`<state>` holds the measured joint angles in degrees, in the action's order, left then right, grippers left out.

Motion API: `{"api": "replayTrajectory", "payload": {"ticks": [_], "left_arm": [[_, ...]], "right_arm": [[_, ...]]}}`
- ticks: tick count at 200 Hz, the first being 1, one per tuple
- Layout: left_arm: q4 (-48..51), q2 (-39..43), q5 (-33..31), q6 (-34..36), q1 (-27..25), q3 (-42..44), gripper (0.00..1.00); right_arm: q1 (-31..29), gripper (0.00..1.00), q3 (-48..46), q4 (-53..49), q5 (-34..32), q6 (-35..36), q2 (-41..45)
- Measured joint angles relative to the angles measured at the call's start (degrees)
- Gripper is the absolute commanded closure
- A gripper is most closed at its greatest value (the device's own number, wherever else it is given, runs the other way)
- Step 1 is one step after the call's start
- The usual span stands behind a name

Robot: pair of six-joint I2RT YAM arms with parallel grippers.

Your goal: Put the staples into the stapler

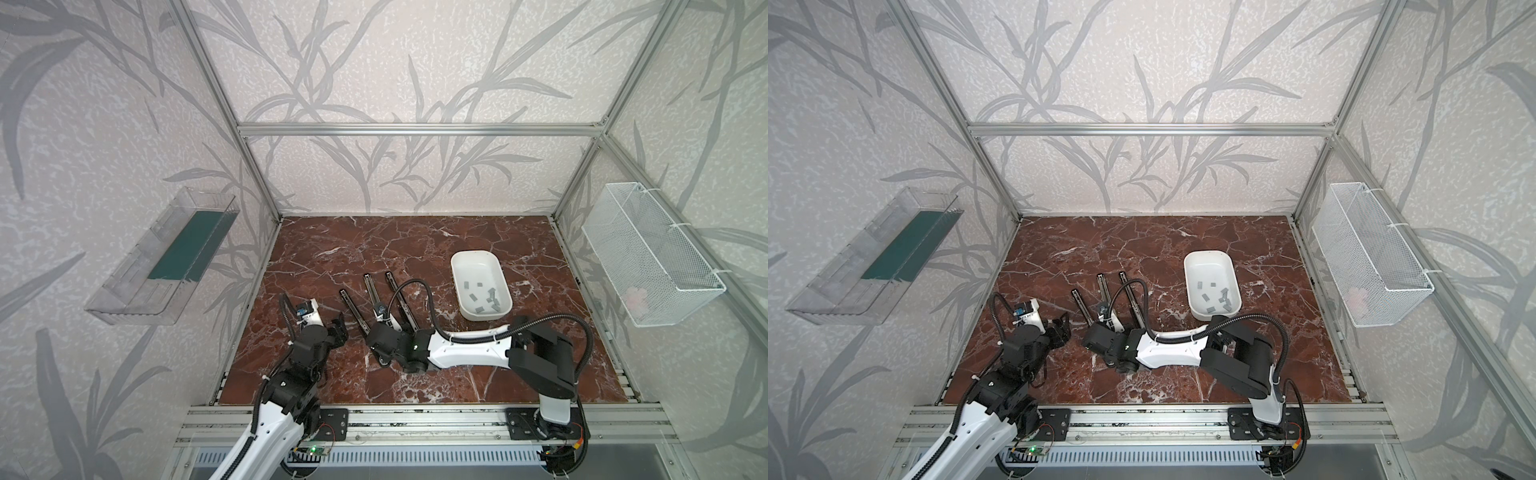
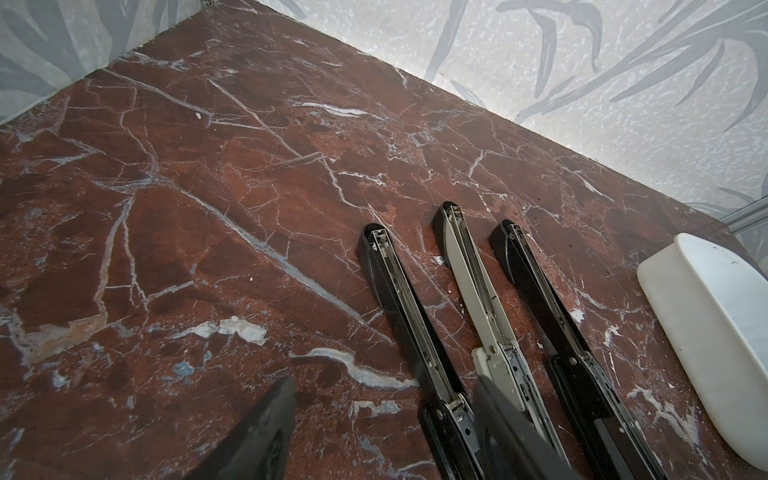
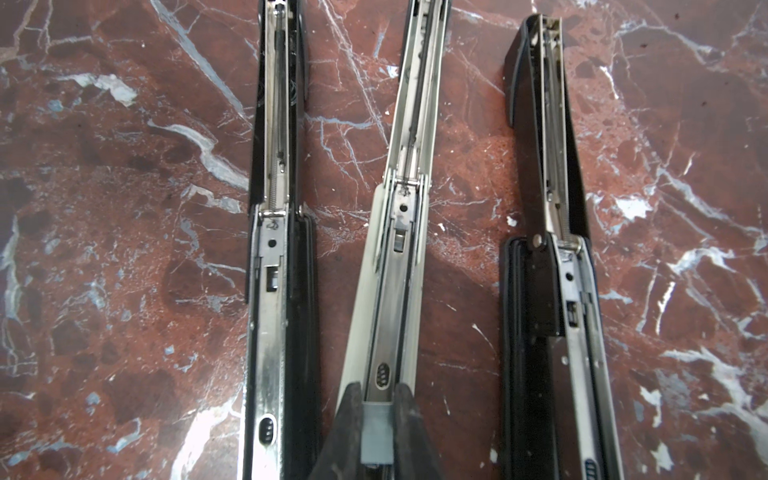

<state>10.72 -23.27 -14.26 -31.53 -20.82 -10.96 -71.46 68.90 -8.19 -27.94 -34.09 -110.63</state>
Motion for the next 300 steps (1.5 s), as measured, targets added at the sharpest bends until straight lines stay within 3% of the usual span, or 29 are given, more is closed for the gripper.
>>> {"api": "replayTrajectory", "payload": {"ticks": [110, 134, 230, 300], "left_arm": [[0.0, -0.13, 0.39, 0.02, 0.0, 0.0, 0.31], [0.0, -0.13, 0.42, 0.0, 0.0, 0.0, 0.31], [-0.04, -0.42, 0.46, 0.02, 0.0, 0.0, 0.31], [-0.07, -0.7, 0.46, 0.02, 0.0, 0.0, 0.31]], "right_arm": [[-0.11, 0.96, -1.64, -0.68, 0.22, -2.6, 0.87], [-0.13, 0.89, -1.88, -1.33, 0.39, -3.02, 1.2], [-0.55, 0.77, -3.52, -3.54, 0.57, -4.04, 3.13], [-0.83, 0.74, -5.46, -5.49, 0.96, -4.04, 4.87]]}}
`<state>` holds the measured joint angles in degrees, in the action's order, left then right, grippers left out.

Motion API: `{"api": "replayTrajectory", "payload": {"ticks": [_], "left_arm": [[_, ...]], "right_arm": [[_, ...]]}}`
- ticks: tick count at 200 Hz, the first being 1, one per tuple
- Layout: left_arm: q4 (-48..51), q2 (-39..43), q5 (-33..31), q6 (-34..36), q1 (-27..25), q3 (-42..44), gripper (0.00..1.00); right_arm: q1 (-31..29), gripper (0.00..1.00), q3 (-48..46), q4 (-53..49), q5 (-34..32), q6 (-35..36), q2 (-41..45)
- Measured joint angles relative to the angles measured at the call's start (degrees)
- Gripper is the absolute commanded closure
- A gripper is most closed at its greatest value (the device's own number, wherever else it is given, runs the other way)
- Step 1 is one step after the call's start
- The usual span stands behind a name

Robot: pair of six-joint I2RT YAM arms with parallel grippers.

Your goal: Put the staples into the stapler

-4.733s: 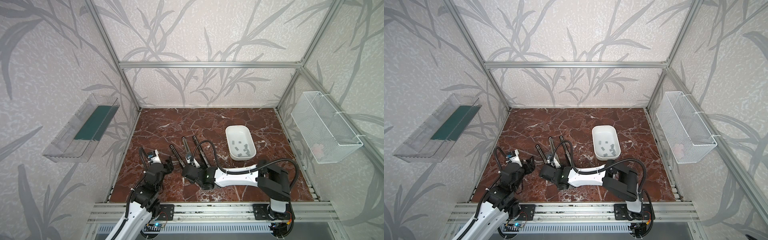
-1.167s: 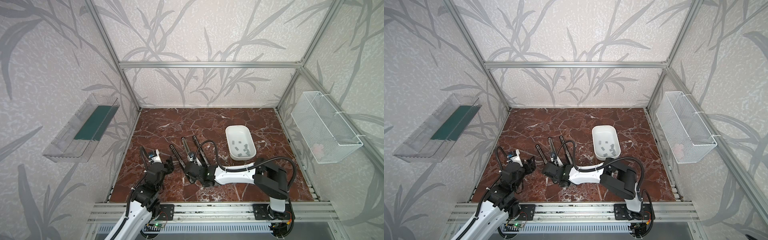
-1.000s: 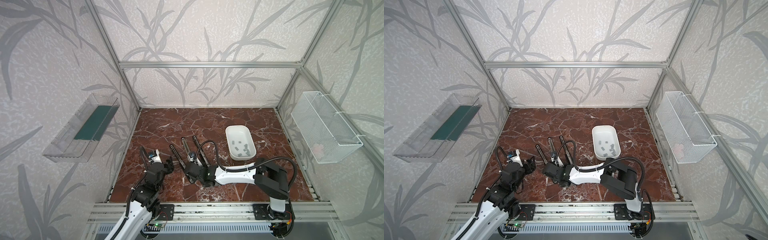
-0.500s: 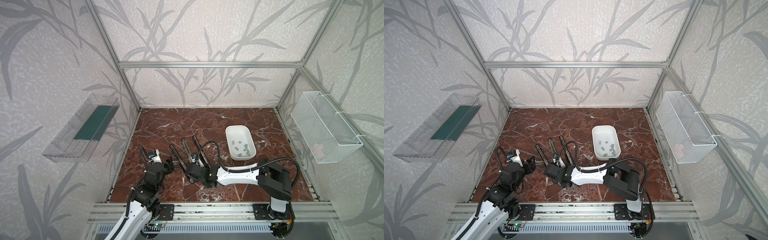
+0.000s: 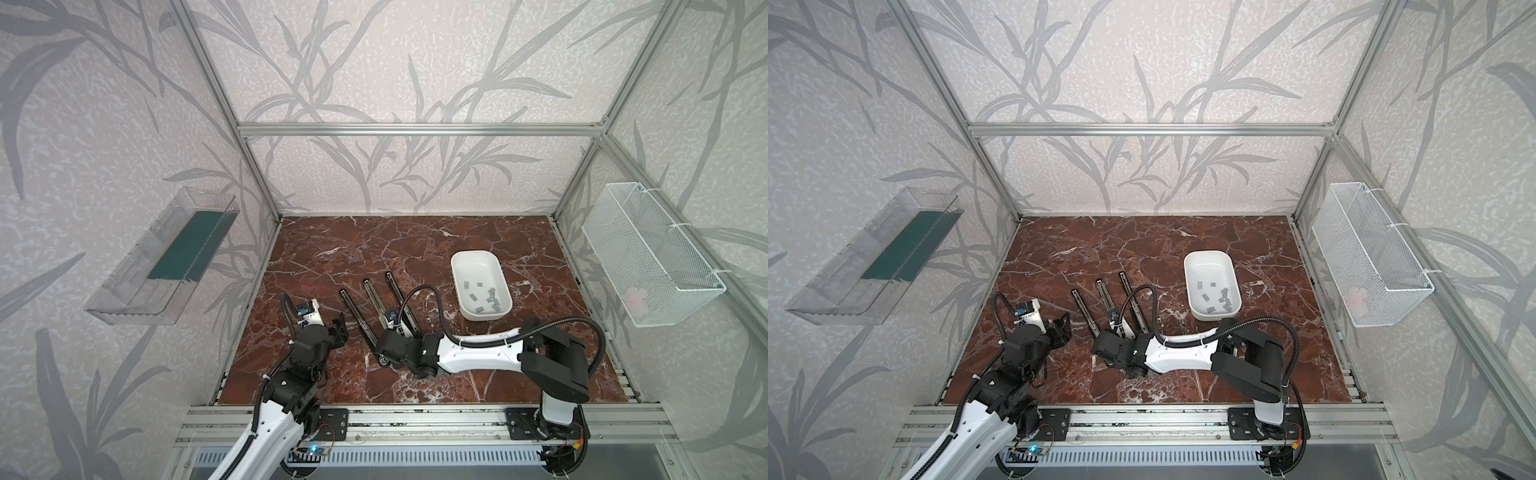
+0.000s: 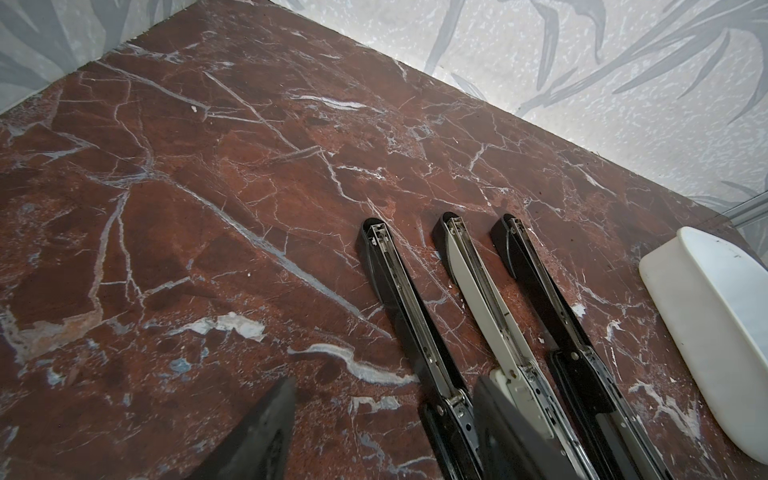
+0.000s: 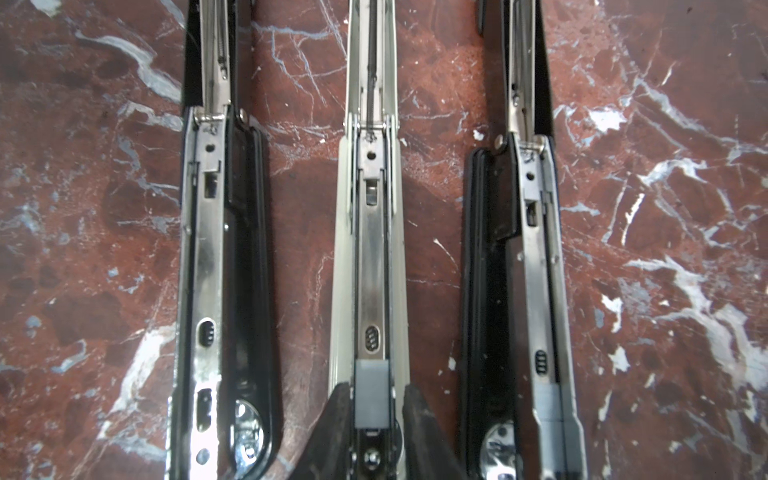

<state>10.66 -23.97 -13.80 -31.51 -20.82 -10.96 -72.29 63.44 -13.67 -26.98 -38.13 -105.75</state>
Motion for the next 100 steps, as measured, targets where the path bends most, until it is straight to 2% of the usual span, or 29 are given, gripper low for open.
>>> {"api": "replayTrajectory", "payload": {"ticks": [54, 87, 100], "left_arm": [[0.0, -0.04, 0.07, 0.0, 0.0, 0.0, 0.31], [-0.02, -0.07, 0.17, 0.0, 0.0, 0.0, 0.31], [-0.37, -0.28, 0.2, 0.04, 0.0, 0.0, 0.31]], "right_arm": [[-0.04, 0.69, -0.61, -2.1, -1.18, 0.5, 5.33], [0.98, 0.67, -0.7, -4.17, -5.07, 3.43, 12.48], [3.48, 0.66, -0.79, -5.14, -5.57, 5.07, 16.24]]}}
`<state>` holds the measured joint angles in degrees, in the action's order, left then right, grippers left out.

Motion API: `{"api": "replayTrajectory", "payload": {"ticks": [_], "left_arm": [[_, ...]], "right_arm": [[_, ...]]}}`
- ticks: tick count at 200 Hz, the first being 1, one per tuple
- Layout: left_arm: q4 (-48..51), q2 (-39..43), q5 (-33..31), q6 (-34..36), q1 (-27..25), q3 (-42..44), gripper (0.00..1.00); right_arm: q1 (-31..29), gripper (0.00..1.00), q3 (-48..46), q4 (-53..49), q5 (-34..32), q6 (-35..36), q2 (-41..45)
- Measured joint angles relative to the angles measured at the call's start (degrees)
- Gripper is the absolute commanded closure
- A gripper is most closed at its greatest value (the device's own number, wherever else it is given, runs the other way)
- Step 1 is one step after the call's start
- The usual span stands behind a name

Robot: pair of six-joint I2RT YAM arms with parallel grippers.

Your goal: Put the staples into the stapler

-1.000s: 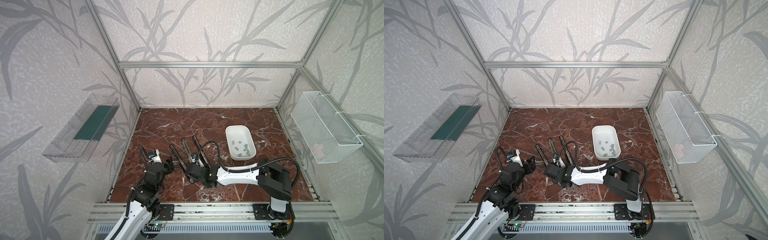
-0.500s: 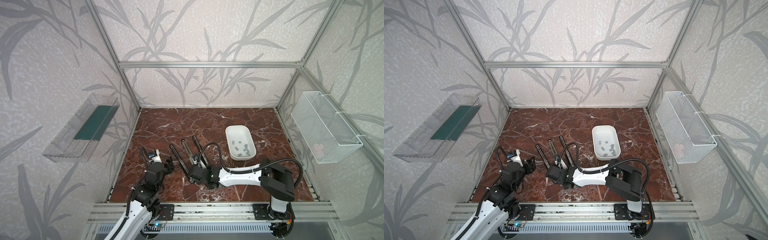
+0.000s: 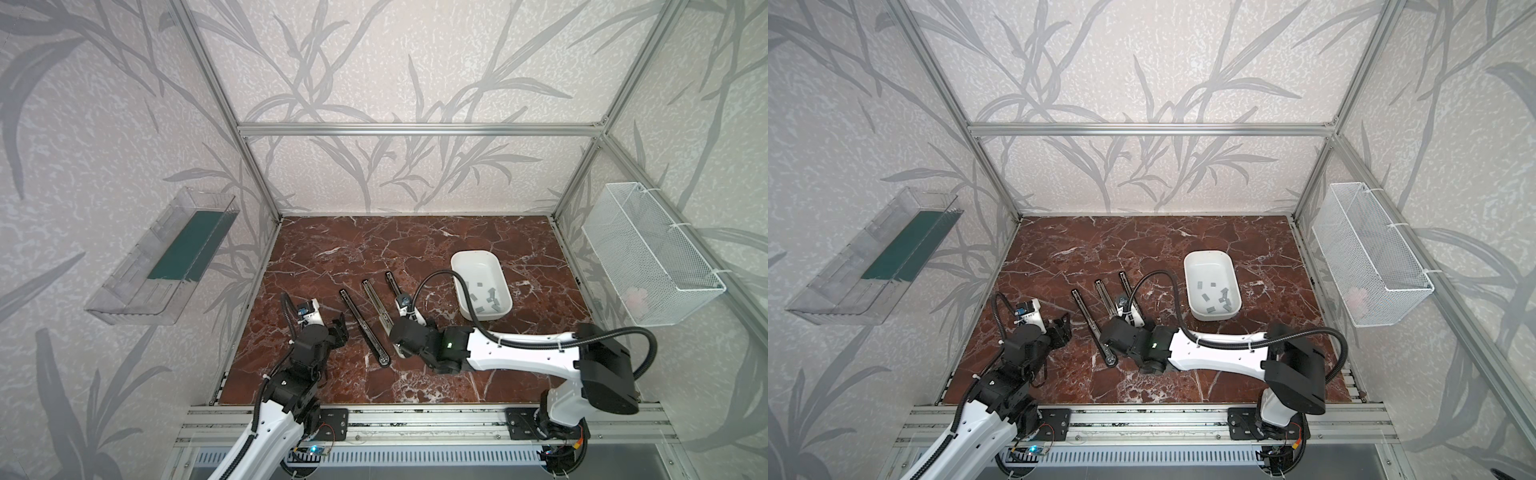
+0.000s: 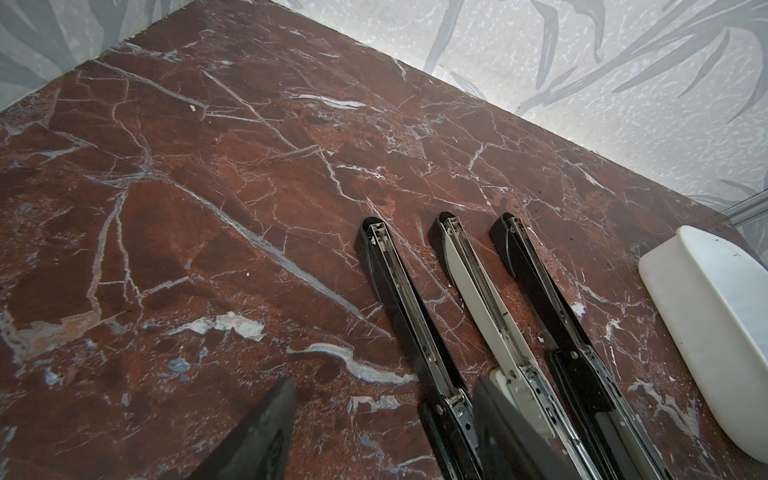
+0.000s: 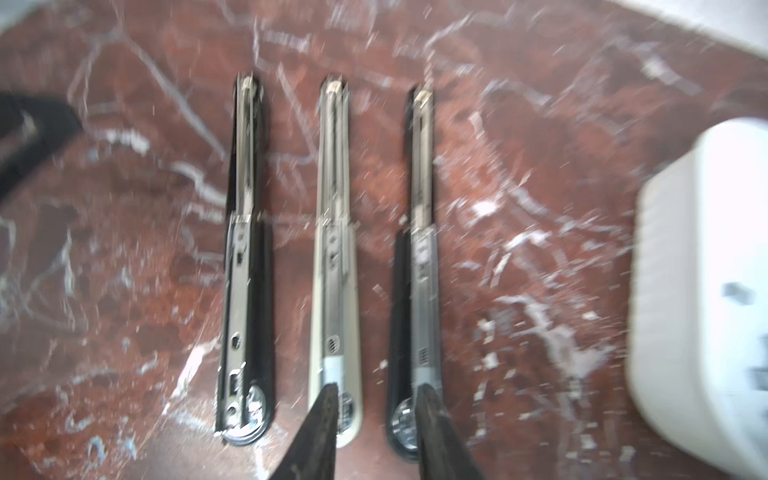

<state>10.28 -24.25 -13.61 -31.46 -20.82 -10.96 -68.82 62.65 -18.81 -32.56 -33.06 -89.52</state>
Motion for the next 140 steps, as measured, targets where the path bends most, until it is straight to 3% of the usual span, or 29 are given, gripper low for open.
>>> {"api": "replayTrajectory", "payload": {"ticks": [36, 68, 100, 140], "left_arm": [[-0.63, -0.35, -0.02, 0.33, 0.0, 0.0, 0.32], [-0.87, -0.33, -0.13, 0.46, 0.0, 0.0, 0.31], [-0.87, 0.5, -0.22, 0.87, 0.0, 0.02, 0.31], [-0.79, 4.28, 0.24, 1.31, 0.0, 0.37, 0.31]], "right_arm": [[16.98, 0.64, -0.15, -3.3, 1.36, 4.44, 9.35], [32.81, 0.64, -0.04, -6.64, 7.45, 8.76, 11.28], [43.63, 0.64, 1.99, -9.81, 14.34, 13.42, 7.23], [49.92, 0.65, 8.79, -11.98, 22.16, 17.05, -4.22]]}}
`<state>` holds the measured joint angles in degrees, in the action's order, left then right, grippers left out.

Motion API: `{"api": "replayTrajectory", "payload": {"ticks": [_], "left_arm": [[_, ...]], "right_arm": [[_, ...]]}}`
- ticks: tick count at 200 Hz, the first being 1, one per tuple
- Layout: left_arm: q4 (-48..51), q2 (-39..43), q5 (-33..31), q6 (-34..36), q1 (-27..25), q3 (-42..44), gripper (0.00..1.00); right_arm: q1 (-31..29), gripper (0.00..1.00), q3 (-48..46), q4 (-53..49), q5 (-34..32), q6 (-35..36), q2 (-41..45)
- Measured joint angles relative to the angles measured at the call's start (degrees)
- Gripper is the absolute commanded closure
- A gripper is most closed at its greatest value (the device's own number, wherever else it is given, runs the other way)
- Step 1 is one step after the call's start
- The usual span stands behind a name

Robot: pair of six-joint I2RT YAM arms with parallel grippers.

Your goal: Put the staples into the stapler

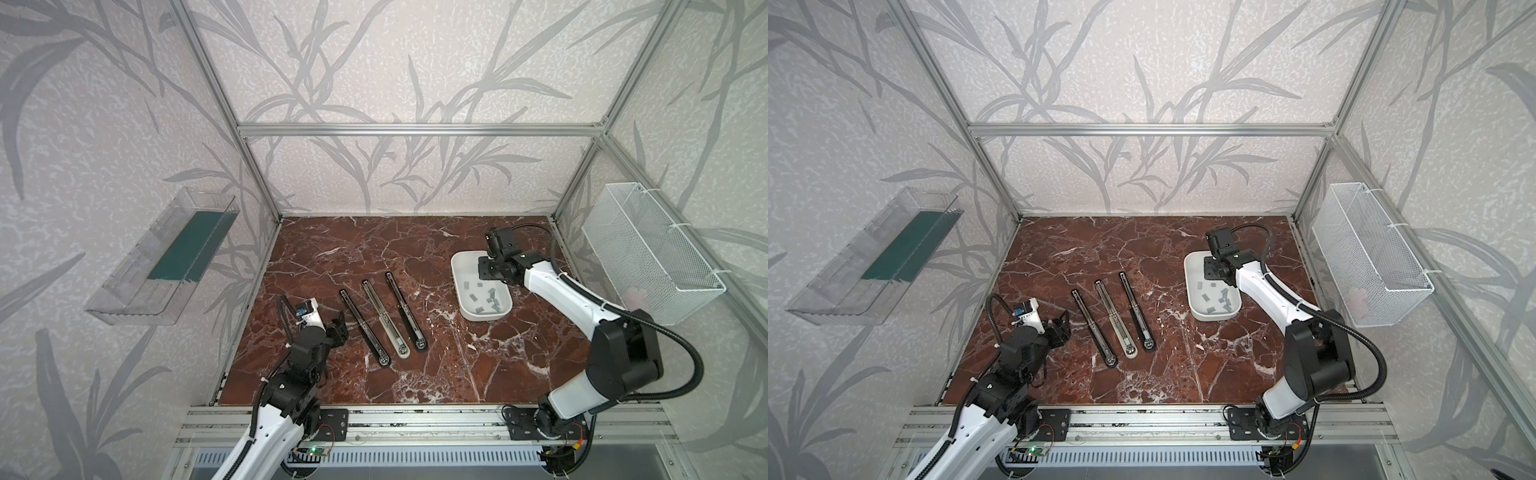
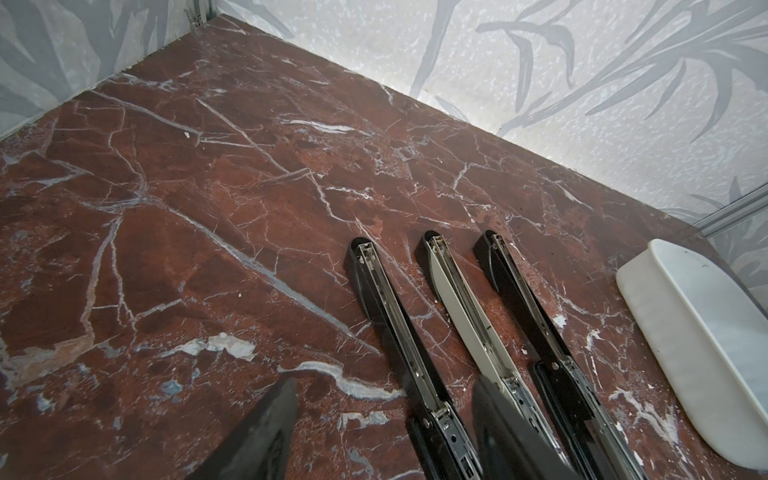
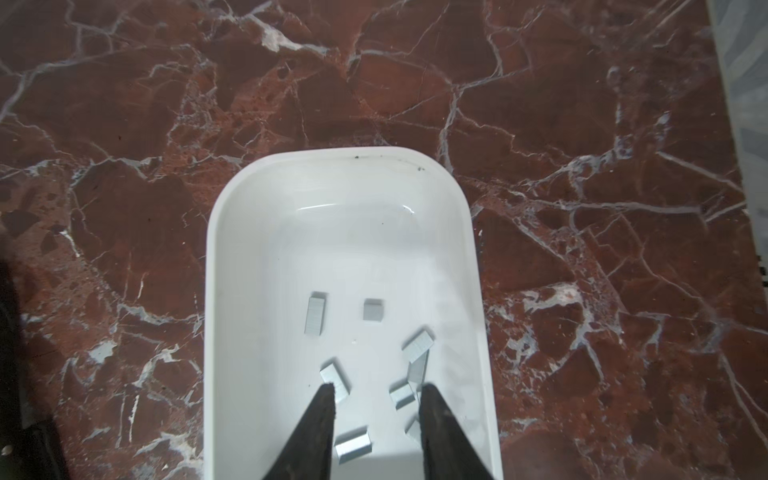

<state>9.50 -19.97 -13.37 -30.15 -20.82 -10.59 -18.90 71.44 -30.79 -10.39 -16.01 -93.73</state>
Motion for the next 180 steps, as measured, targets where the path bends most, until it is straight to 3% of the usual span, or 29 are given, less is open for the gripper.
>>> {"api": "replayTrajectory", "payload": {"ticks": [52, 180], "left_arm": [[2.1, 7.63, -0.15, 0.15, 0.0, 1.55, 0.31], [3.41, 9.31, -0.33, 0.15, 0.0, 1.88, 0.31]], "right_arm": [[0.39, 0.68, 8.46, -2.73, 7.65, 0.83, -14.53], [-0.28, 0.68, 13.46, -5.22, 10.29, -0.48, -22.77]]}}
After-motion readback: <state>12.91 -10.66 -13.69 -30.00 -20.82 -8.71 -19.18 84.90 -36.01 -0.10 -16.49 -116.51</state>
